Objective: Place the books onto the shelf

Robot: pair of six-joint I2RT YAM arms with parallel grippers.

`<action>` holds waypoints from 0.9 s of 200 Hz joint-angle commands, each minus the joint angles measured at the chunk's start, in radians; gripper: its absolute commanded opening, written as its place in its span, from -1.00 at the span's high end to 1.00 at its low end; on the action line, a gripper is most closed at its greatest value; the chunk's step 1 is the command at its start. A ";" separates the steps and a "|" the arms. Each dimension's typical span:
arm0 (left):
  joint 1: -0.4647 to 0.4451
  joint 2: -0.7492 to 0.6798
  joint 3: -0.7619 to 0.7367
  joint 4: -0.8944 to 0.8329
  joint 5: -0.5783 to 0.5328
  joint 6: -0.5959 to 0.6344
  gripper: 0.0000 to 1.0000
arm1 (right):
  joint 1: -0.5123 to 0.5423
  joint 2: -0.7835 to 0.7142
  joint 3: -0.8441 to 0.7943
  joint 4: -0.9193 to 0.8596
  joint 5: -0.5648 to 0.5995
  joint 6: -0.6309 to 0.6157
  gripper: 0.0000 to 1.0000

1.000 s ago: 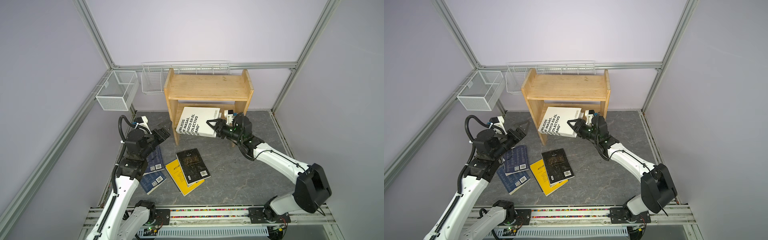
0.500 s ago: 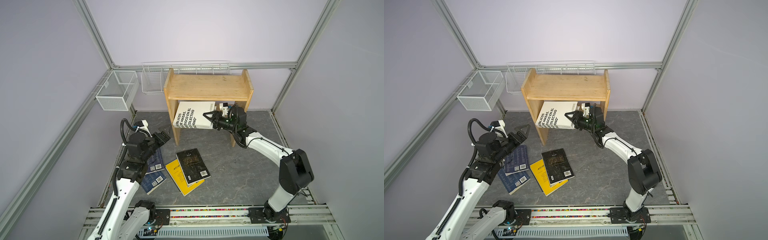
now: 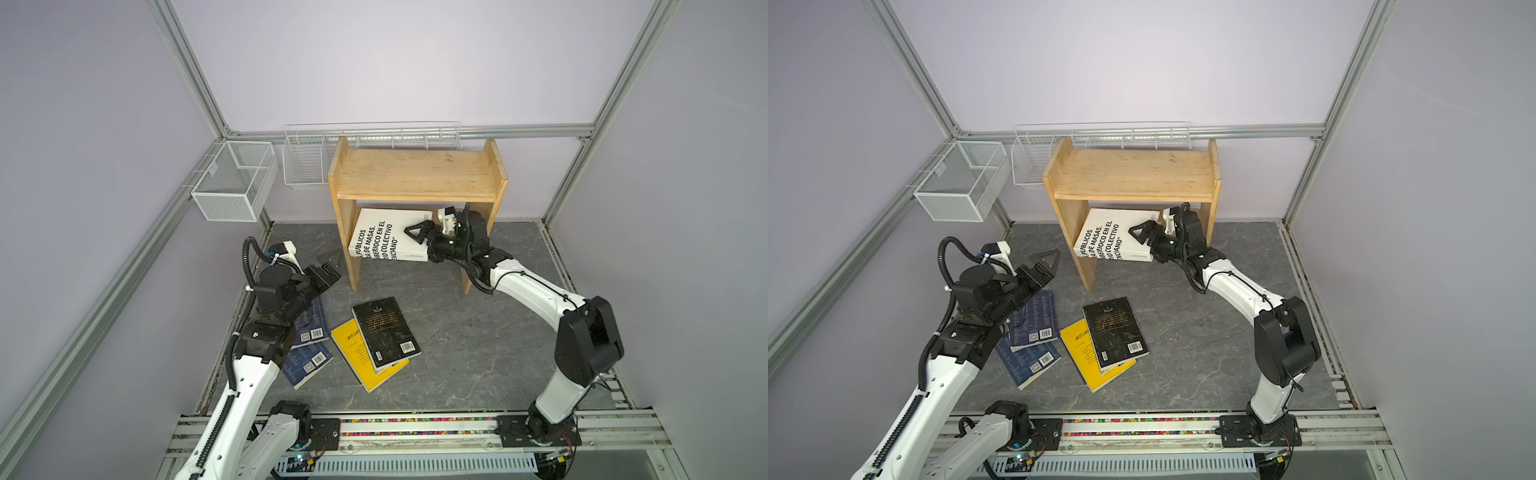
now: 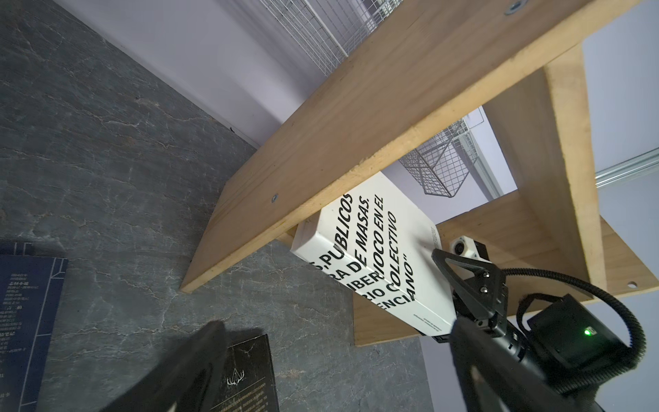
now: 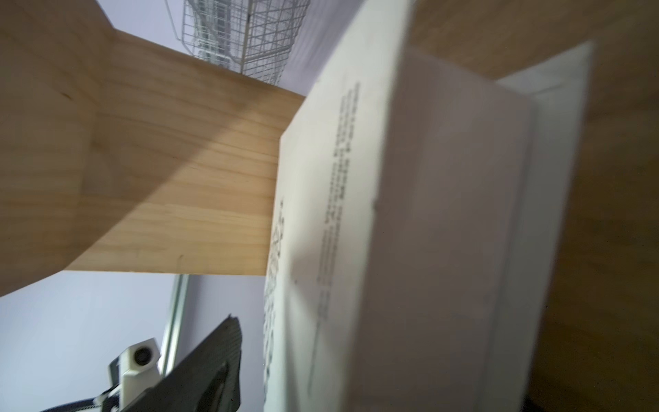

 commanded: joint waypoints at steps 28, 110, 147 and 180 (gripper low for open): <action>0.003 0.037 -0.020 0.035 0.020 0.062 -0.93 | 0.031 -0.121 0.031 -0.301 0.374 -0.259 -0.79; 0.003 0.205 -0.003 0.059 0.034 0.420 -0.91 | 0.039 -0.109 0.024 -0.248 0.318 -0.330 -0.26; 0.003 0.267 0.005 0.128 0.025 0.429 -0.89 | 0.044 -0.059 0.047 -0.184 0.258 -0.339 -0.12; 0.003 0.315 0.013 0.188 -0.001 0.424 -0.87 | 0.047 0.004 0.110 -0.177 0.199 -0.347 -0.05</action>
